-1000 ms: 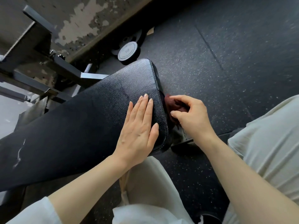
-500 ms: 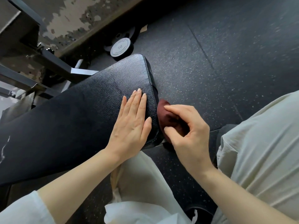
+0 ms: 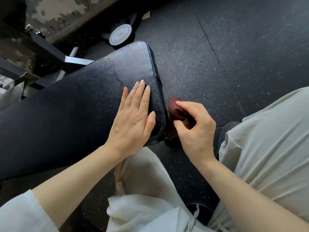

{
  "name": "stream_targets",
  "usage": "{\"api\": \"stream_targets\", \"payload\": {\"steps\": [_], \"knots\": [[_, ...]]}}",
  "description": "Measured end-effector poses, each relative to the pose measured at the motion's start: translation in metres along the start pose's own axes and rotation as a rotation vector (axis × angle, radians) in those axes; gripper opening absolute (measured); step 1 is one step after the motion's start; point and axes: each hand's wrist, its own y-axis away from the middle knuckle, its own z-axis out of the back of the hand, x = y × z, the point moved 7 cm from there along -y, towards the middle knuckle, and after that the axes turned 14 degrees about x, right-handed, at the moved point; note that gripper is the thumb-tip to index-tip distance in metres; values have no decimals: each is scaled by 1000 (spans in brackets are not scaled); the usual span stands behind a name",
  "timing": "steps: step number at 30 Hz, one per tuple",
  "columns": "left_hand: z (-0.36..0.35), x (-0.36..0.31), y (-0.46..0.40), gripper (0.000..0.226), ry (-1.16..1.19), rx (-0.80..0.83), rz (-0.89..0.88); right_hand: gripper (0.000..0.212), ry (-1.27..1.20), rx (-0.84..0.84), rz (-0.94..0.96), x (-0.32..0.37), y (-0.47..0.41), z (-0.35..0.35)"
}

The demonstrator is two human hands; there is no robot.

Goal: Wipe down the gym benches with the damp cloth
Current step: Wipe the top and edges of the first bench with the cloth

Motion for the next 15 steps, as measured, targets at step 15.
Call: {"api": "stream_targets", "payload": {"steps": [15], "knots": [[17,9,-6,57,203,-23,-79,44,8,43,-64,3,-79,-17]]}}
